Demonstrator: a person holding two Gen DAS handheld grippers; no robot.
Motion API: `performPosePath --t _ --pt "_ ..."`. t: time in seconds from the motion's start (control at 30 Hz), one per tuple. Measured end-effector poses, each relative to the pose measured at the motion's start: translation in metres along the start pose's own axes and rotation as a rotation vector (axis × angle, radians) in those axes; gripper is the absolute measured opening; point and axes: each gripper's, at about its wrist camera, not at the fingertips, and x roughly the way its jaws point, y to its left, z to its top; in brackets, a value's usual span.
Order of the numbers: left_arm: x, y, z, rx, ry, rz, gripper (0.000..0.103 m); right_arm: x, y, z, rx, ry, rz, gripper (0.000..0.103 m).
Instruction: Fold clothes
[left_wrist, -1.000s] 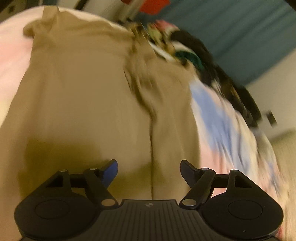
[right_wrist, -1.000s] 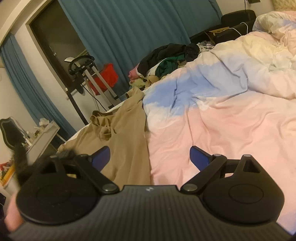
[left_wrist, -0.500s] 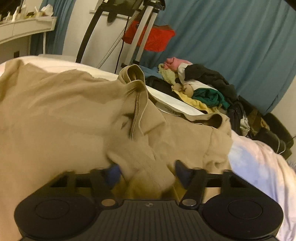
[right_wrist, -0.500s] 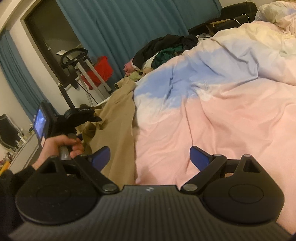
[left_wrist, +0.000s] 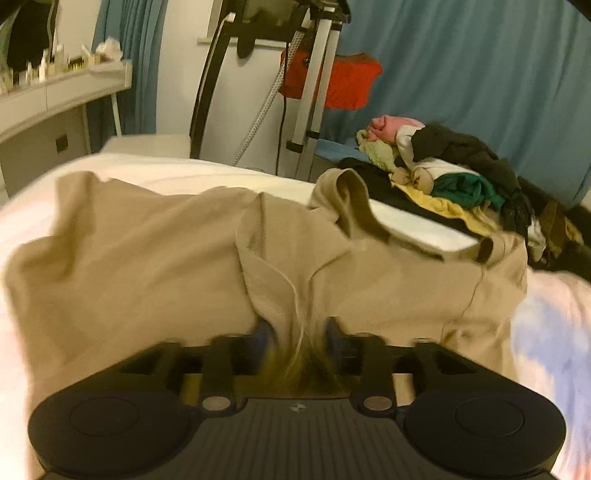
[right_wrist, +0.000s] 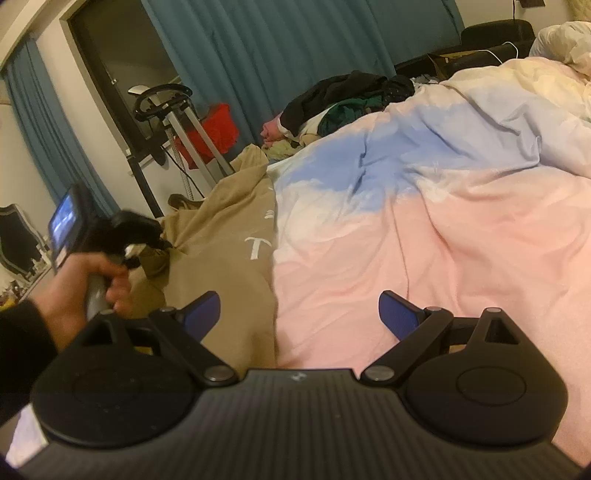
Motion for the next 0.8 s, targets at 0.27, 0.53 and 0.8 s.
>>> performPosePath --t 0.27,0.53,0.8 --pt "-0.122 0.023 -0.055 0.11 0.021 -0.112 0.072 -0.014 0.012 -0.002 -0.032 -0.02 0.027 0.094" --pt "-0.241 0.034 -0.111 0.104 0.035 -0.166 0.079 -0.051 0.03 -0.006 -0.08 -0.062 0.068 0.094" --pt "-0.302 0.034 -0.153 0.173 0.003 -0.237 0.091 -0.088 0.041 -0.013 -0.11 -0.097 0.078 0.093"
